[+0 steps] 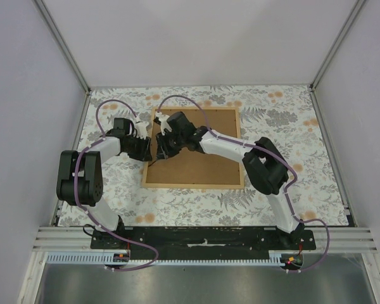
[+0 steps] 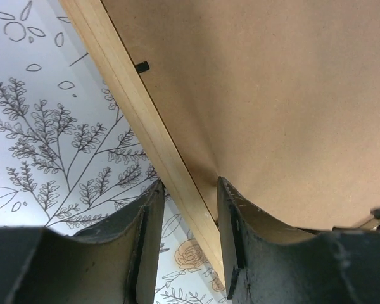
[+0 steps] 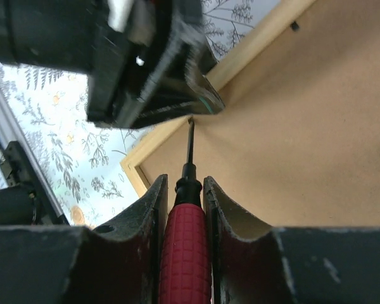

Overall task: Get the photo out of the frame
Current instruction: Release the photo frame item from the photo frame.

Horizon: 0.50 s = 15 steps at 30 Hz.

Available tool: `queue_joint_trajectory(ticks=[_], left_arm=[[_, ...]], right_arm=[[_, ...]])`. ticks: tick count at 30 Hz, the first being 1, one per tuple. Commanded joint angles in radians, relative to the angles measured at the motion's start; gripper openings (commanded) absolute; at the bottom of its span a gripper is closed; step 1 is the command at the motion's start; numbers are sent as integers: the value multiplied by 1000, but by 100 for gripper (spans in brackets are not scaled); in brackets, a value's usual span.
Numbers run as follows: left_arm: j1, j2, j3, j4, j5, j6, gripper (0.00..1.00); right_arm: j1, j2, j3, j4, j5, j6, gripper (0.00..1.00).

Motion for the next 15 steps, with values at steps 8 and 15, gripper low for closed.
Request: queue_joint_trajectory(ticks=[8,15], left_arm=[[-45,2,2,-8,85,-14,45],[-43,-62,51,-91,65,24,45]], right_arm=[[11,-93,93,-223,45,-124,0],[-137,-351,-169,-214,-86,-300,0]])
